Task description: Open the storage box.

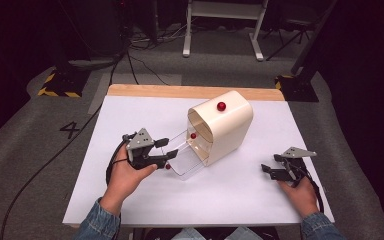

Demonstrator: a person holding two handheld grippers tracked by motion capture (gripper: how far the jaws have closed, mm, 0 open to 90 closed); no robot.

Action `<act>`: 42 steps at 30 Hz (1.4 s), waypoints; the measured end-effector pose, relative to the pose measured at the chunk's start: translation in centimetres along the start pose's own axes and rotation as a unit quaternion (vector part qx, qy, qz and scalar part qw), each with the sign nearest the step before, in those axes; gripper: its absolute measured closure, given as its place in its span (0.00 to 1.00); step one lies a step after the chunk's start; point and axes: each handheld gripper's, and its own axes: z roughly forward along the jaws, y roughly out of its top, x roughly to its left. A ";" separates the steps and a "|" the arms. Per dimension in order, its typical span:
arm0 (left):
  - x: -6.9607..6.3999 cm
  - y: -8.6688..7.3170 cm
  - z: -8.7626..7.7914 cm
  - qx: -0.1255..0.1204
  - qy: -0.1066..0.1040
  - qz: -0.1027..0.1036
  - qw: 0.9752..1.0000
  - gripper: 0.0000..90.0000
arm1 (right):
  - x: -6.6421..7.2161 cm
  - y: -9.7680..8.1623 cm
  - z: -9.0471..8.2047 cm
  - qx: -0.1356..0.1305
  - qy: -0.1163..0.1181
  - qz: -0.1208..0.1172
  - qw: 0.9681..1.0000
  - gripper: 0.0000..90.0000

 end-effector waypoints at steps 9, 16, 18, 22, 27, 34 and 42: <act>-0.1 1.4 2.3 -0.019 -0.023 0.008 1.000 0.51 | 0.0 0.0 0.0 0.000 0.000 0.000 1.000 0.31; -0.1 1.6 3.6 -0.042 -0.034 0.006 0.999 0.50 | 0.0 0.0 0.0 0.000 0.000 0.000 1.000 0.31; 0.1 1.6 4.0 -0.048 -0.036 0.006 0.998 0.50 | 0.0 0.0 0.0 0.000 0.000 0.000 1.000 0.31; 0.4 1.6 4.7 -0.056 -0.037 0.006 0.998 0.52 | 0.0 0.0 0.0 0.000 0.000 0.000 1.000 0.31; 0.6 1.4 5.5 -0.058 -0.035 0.007 0.998 0.54 | 0.0 0.0 0.0 0.000 0.000 0.000 1.000 0.31; 0.8 1.2 6.3 -0.043 -0.041 0.009 0.998 0.75 | 0.0 0.0 0.0 0.000 0.000 0.000 1.000 0.31; 0.8 1.3 6.3 -0.037 -0.036 0.016 0.999 0.82 | 0.0 0.0 0.0 0.000 0.000 -0.001 1.000 0.31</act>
